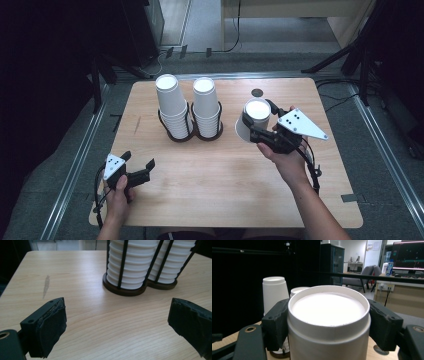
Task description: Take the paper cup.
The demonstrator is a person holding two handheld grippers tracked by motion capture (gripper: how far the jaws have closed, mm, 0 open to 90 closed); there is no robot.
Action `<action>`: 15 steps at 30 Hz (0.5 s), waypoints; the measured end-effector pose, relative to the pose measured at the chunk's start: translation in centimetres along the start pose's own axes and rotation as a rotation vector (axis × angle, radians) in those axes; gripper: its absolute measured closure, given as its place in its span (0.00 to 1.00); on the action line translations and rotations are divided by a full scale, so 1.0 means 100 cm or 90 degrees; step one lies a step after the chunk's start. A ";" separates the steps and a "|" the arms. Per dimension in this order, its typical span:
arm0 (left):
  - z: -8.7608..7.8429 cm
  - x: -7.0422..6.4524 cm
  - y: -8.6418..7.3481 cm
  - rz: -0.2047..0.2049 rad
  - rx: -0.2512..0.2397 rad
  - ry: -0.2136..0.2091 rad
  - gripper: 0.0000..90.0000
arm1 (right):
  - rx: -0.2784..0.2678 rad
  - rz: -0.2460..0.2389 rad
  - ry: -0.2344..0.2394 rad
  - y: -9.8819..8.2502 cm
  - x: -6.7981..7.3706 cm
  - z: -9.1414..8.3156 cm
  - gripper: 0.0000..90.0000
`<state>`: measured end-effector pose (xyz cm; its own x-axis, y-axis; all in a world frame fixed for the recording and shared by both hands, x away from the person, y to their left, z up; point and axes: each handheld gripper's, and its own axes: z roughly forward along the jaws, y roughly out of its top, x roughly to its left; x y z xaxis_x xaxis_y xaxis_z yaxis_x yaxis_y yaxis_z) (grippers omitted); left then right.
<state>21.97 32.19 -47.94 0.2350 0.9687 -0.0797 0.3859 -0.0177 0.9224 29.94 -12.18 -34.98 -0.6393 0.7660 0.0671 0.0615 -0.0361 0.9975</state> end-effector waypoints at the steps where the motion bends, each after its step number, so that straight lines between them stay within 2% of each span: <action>1: 0.000 0.000 0.000 0.000 0.000 0.000 0.03 | 0.000 0.000 0.000 0.000 0.000 0.000 0.29; 5: 0.003 -0.014 0.006 0.027 0.002 -0.010 0.02 | 0.012 0.006 0.001 -0.012 -0.001 -0.007 0.29; 6: 0.003 -0.014 0.006 0.027 0.002 -0.010 0.02 | 0.012 0.006 0.001 -0.012 -0.001 -0.007 0.29; 8: 0.006 -0.025 0.012 0.044 -0.003 -0.025 0.03 | 0.013 0.014 0.003 -0.018 -0.001 -0.010 0.29; 12: 0.010 -0.034 0.016 0.044 -0.007 -0.043 0.03 | 0.012 0.024 0.009 -0.022 0.000 -0.012 0.29; 15: 0.018 -0.045 0.020 0.055 -0.006 -0.058 0.03 | 0.012 0.027 0.014 -0.025 0.000 -0.014 0.29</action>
<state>23.30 27.37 -46.41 0.3475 0.9371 -0.0341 0.3530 -0.0970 0.9306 28.72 -12.98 -37.45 -0.6531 0.7493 0.1098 0.1035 -0.0553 0.9931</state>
